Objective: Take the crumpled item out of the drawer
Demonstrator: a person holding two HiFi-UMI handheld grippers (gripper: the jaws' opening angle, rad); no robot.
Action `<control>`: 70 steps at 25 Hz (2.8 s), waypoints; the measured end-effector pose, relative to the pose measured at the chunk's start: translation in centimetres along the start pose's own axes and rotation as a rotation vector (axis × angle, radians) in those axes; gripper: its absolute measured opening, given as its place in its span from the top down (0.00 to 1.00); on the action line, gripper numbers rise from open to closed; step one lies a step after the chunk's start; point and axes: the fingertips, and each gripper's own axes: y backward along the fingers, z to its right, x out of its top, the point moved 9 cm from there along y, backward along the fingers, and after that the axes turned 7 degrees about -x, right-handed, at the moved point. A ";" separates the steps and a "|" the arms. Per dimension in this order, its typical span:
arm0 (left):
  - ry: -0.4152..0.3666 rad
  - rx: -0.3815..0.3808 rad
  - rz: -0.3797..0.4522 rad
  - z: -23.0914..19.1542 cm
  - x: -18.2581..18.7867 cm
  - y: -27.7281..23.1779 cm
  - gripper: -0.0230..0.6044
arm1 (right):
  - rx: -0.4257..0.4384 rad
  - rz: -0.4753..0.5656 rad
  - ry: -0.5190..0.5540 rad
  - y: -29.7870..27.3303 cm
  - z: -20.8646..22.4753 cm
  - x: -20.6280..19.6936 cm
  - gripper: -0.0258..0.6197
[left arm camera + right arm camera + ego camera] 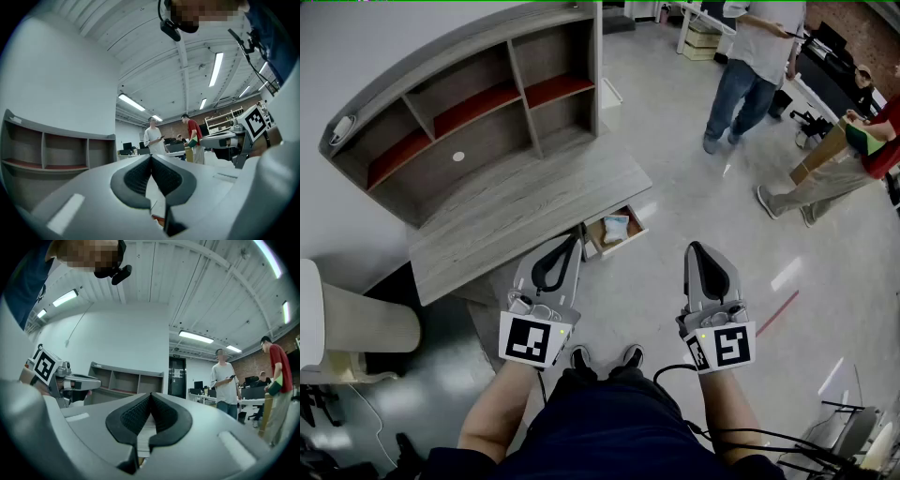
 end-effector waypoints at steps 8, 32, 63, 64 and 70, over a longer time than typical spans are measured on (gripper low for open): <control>-0.019 0.007 -0.012 0.7 -0.4 -1.5 0.96 | 0.022 -0.019 -0.010 -0.7 1.4 -1.2 0.95; -0.193 -0.207 -0.523 0.2 -15.6 -13.8 0.86 | 0.096 -0.111 -0.024 -5.3 11.0 -7.2 0.95; -0.192 -0.531 -1.274 -0.5 -47.2 -30.3 0.82 | -0.007 -0.478 -0.151 -18.1 15.2 -20.2 0.95; -0.189 -0.536 -1.290 -0.5 -47.7 -30.5 0.82 | -0.014 -0.492 -0.162 -17.9 15.4 -20.7 0.95; -0.186 -0.595 -1.378 -0.2 -49.8 -31.4 0.82 | -0.055 -0.530 -0.224 -17.4 16.8 -22.9 0.95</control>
